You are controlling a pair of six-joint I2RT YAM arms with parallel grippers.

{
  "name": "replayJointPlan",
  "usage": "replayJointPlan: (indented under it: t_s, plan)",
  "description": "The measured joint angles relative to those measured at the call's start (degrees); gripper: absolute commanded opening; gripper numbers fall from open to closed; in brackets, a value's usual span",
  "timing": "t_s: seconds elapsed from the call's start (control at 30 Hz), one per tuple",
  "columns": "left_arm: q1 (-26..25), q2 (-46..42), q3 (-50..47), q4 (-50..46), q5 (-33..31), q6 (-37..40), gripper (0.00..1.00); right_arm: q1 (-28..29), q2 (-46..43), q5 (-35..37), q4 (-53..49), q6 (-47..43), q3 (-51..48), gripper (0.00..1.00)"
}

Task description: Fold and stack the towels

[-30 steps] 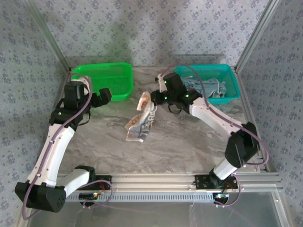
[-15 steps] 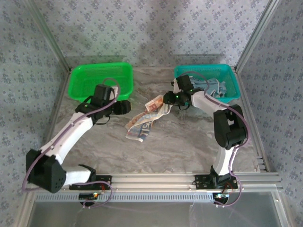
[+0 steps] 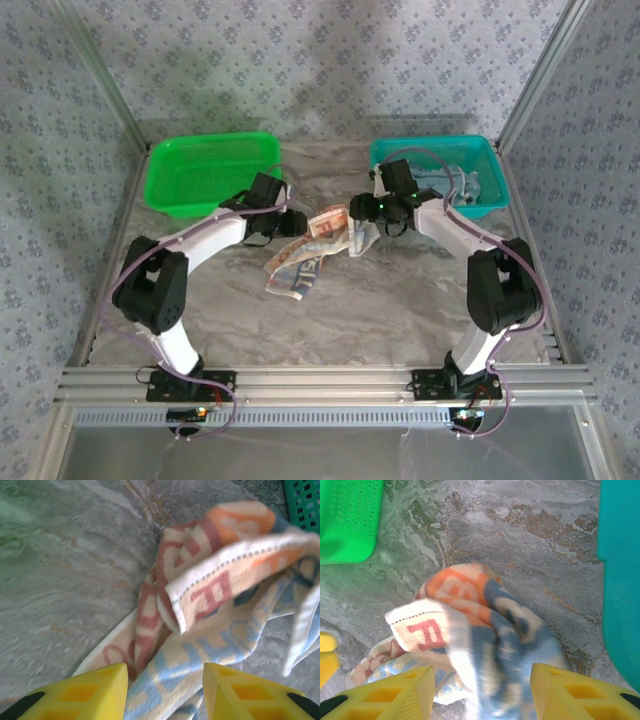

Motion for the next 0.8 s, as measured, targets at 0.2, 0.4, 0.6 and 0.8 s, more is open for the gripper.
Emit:
replayJointPlan:
  t_s: [0.2,0.4,0.6,0.8]
  plan:
    - [-0.55,7.63,3.65,3.06,0.96,-2.49,0.42,1.01,-0.42,1.88,-0.35,-0.24,-1.03,0.54]
    - [-0.96,10.4,4.42,4.5,1.7,-3.15,0.39,1.51,-2.54,3.28,-1.81,-0.39,-2.51,0.54]
    - [-2.49,10.21,5.7,4.72,1.66,-1.95,0.39,1.55,-5.57,4.48,-2.1,-0.31,-5.81,0.55]
    - [-4.2,8.79,5.9,1.57,1.29,-1.07,0.38,2.29,-8.85,6.27,-1.92,0.81,-10.03,0.54]
